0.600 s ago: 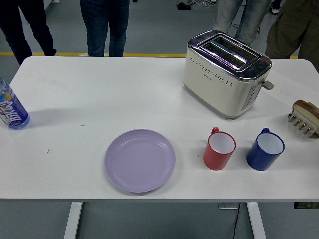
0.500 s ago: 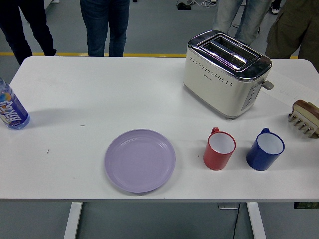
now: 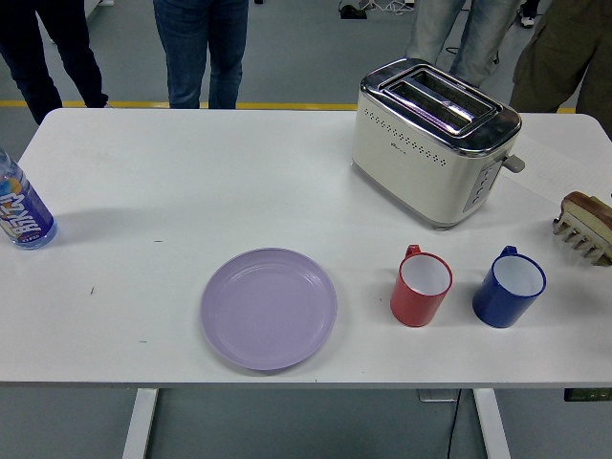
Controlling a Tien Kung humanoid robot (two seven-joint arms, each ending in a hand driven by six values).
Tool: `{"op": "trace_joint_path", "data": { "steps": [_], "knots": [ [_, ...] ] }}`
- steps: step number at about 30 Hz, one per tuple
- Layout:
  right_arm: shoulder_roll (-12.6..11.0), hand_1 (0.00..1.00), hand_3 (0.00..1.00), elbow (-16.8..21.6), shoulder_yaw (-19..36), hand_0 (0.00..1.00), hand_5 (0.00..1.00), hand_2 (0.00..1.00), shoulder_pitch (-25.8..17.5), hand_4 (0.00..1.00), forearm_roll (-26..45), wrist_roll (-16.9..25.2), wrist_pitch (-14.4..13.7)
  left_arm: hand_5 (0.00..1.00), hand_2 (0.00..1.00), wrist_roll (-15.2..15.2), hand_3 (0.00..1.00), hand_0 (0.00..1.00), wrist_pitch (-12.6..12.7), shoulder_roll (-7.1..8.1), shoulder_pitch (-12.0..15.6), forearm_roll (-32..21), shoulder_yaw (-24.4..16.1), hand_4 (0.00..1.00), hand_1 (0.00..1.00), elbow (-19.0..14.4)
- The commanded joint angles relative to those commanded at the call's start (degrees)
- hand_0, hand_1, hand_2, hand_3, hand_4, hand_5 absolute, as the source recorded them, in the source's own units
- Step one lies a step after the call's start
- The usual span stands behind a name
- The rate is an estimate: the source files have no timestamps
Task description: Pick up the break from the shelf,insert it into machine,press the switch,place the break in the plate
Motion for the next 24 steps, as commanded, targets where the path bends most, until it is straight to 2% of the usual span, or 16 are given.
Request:
{"op": "trace_joint_path", "data": {
  "steps": [13,24],
  "knots": [
    [-0.22,0.871,0.901,-0.71,-5.73,0.936,0.138,0.872,3.03,0.824,-6.59,-5.07,1.96,0.819,0.49,0.08,0.54,0.629,-0.05,0.1,0.37,0.34,-0.04,0.321,0.491,0.0],
    [-0.96,0.847,0.876,-3.04,-9.91,0.914,0.156,0.845,7.76,0.824,-16.95,-10.81,4.68,0.815,0.485,0.02,0.539,0.629,0.09,0.24,0.06,-0.33,0.38,0.32,0.49,0.0]
  ]
}}
